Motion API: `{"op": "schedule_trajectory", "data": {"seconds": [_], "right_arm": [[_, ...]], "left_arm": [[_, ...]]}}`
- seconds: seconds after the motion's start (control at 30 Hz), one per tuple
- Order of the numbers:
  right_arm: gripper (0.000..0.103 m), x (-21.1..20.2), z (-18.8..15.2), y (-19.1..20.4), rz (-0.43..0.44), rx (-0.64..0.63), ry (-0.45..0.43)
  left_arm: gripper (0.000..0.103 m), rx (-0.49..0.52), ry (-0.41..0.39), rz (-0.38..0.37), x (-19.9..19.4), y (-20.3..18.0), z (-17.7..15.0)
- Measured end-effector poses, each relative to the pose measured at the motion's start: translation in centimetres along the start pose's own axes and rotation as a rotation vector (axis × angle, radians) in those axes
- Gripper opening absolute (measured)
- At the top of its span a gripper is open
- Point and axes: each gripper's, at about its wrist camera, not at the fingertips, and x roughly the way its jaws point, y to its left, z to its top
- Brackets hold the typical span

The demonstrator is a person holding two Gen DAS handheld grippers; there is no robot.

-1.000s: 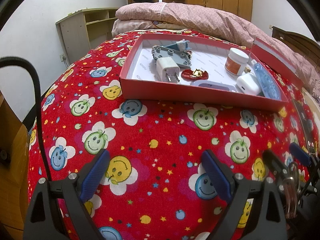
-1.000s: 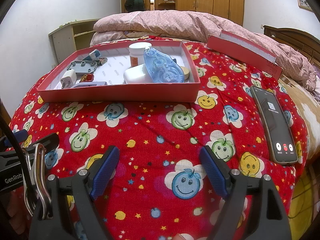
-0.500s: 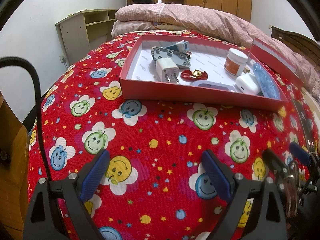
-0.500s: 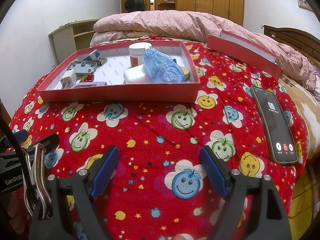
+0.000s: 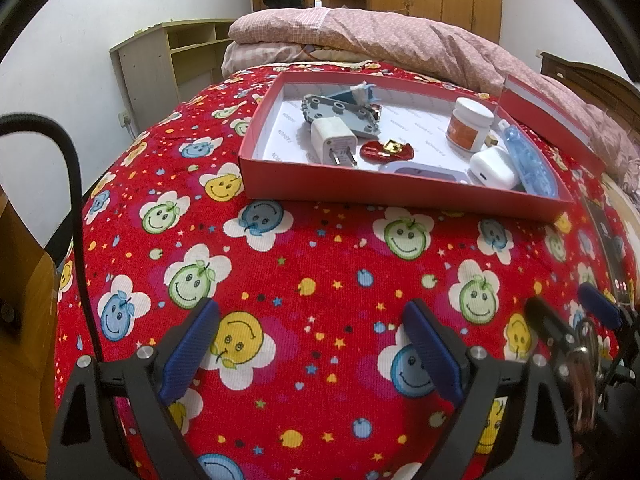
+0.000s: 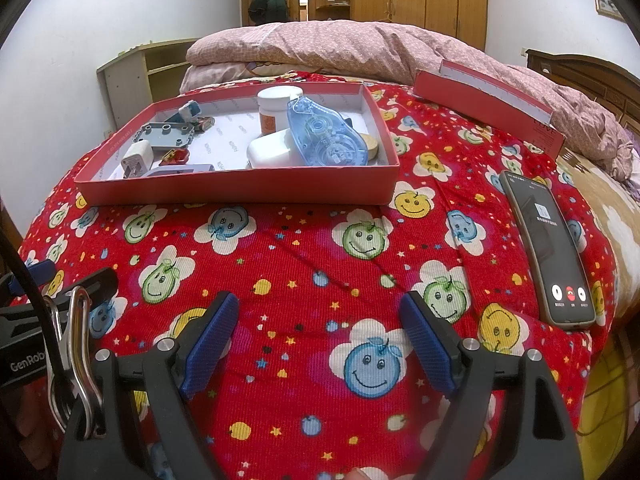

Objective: Organize rigid objects

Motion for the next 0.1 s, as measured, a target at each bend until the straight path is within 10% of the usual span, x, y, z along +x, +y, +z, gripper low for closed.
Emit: {"op": "schedule_trajectory", "data": {"seconds": [0.1], "right_arm": [[0.085, -0.01, -0.03, 0.02, 0.002, 0.001, 0.000]], "left_arm": [[0.096, 0.002, -0.001, -0.001, -0.10, 0.08, 0.04]]}}
